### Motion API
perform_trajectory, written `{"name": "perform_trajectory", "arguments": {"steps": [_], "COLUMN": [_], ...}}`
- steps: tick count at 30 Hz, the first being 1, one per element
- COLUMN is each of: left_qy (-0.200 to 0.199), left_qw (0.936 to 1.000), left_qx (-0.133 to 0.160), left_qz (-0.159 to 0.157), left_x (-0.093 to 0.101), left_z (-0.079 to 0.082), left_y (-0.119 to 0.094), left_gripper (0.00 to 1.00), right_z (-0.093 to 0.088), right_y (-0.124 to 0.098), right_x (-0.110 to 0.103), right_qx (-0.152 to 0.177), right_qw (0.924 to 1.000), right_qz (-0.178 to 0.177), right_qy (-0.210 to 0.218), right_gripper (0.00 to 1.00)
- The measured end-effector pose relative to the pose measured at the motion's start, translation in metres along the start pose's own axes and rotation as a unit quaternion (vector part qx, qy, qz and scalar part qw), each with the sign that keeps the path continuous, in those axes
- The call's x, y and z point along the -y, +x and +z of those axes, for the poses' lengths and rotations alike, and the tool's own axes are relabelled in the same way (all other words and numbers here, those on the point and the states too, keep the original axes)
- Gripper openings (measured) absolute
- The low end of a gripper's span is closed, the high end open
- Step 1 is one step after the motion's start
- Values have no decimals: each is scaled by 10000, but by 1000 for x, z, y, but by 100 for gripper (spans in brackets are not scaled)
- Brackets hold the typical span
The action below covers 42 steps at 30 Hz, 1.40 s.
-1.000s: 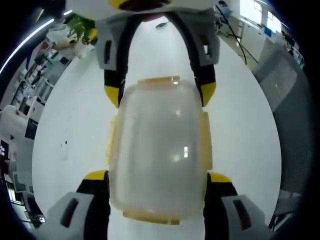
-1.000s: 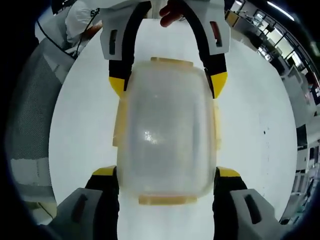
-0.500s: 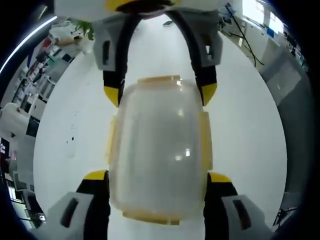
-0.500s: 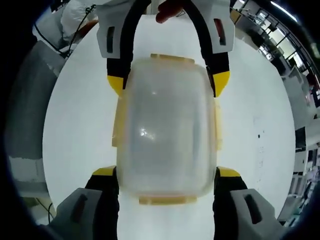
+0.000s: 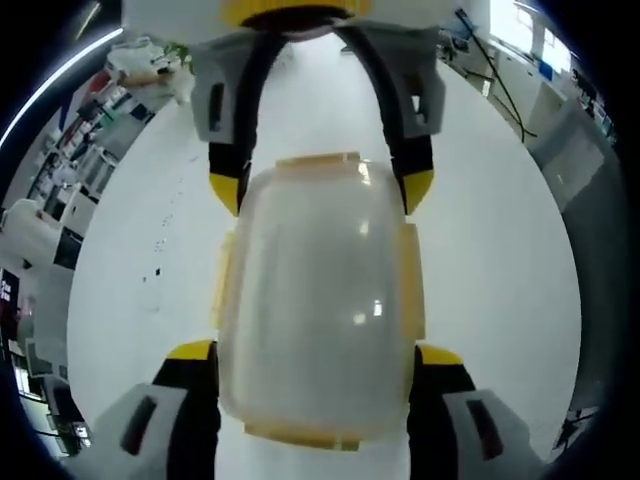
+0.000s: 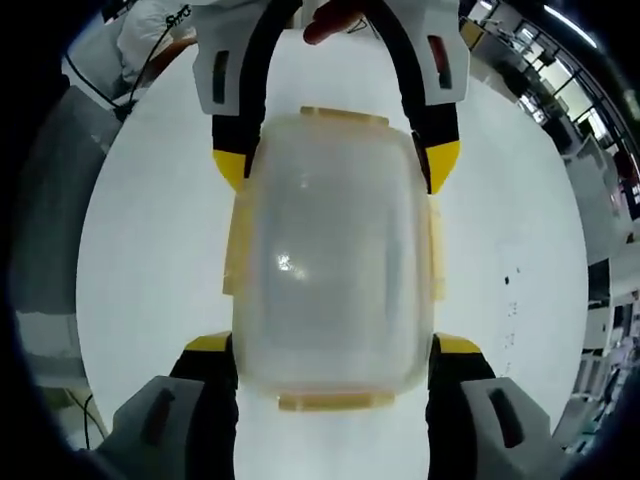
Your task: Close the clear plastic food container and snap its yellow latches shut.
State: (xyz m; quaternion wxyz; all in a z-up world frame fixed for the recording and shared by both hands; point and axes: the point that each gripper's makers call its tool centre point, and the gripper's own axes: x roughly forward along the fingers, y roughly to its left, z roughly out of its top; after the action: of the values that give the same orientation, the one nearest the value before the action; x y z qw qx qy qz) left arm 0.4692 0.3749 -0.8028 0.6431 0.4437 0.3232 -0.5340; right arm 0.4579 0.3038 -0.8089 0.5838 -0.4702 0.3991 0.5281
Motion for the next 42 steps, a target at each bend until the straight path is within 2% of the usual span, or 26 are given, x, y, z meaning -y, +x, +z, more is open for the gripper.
{"name": "perform_trajectory", "arguments": {"steps": [6,20,28,34,36,38,42], "left_qy": [-3,-25,-60,-187,-325,-376,-519], "left_qw": [10000,9999,9995,9979,9960,9945,9910], "left_qx": [-27,115,316,625,834,975,1204], "left_qz": [18,-14,-46,26,68,109,288], "left_x": [-3,-4,-4,-4,-4,-5,-7], "left_z": [-2,-1,0,3,6,6,3], "left_y": [0,-1,-2,-4,-3,-3,-5], "left_gripper": [74,74,75,76,77,78,77], "right_z": [1,2,3,6,7,11,5], "right_y": [1,1,1,-2,-2,-3,0], "right_x": [4,4,4,4,5,6,5], "right_qx": [26,141,302,859,1009,1304,1503], "right_qw": [10000,9999,9994,9959,9940,9892,9844], "right_qz": [-24,-75,-131,-229,-272,-346,-451], "right_qy": [7,46,46,159,321,575,793], "right_gripper": [76,77,77,78,78,79,82]}}
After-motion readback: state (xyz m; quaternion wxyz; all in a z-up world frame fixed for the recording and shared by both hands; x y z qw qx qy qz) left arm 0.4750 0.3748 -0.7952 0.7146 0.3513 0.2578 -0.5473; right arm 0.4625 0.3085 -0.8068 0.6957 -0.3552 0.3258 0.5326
